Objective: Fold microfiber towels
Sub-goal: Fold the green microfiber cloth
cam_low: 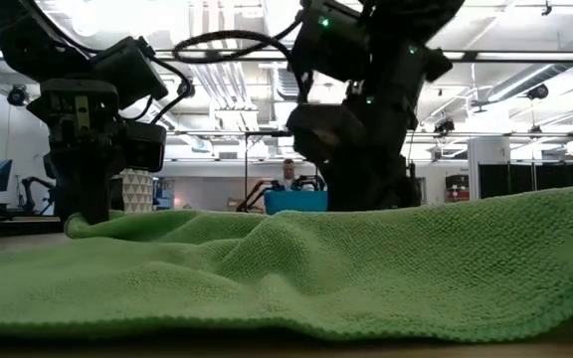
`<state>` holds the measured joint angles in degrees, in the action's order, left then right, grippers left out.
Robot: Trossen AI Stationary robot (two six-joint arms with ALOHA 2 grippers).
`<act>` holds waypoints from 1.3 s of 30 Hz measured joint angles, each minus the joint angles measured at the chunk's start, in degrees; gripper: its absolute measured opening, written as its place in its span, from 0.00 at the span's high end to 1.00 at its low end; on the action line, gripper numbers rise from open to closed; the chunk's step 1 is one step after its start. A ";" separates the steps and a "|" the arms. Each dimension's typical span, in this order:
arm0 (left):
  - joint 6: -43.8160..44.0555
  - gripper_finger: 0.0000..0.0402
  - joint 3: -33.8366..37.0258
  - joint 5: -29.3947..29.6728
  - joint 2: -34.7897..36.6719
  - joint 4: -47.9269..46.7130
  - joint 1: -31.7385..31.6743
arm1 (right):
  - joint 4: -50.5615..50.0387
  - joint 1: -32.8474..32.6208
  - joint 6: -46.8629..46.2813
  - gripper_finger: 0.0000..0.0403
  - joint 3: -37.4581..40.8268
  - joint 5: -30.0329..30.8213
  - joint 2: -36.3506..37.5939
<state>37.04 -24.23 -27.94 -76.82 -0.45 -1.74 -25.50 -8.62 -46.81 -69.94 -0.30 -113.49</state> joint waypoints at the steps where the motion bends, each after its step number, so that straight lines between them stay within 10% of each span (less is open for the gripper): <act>1: 0.00 1.00 0.00 0.06 0.00 0.00 0.00 | -1.75 -0.01 -0.49 0.98 -0.19 1.82 -0.06; 18: -0.29 1.00 -0.27 22.61 0.02 0.48 -0.29 | -23.49 0.30 -15.51 0.98 0.56 15.28 2.69; 30: -2.56 0.99 -0.28 24.32 0.06 0.48 -1.68 | -33.72 0.28 -23.99 0.98 0.75 18.40 3.20; 39: -11.05 0.70 -0.39 26.54 0.35 -1.72 -1.66 | -35.87 0.39 -25.44 0.98 0.75 19.98 6.38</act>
<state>25.99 -24.61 -1.41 -76.46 -2.17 -3.40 -61.37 -8.23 -72.26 -69.19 19.68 -107.11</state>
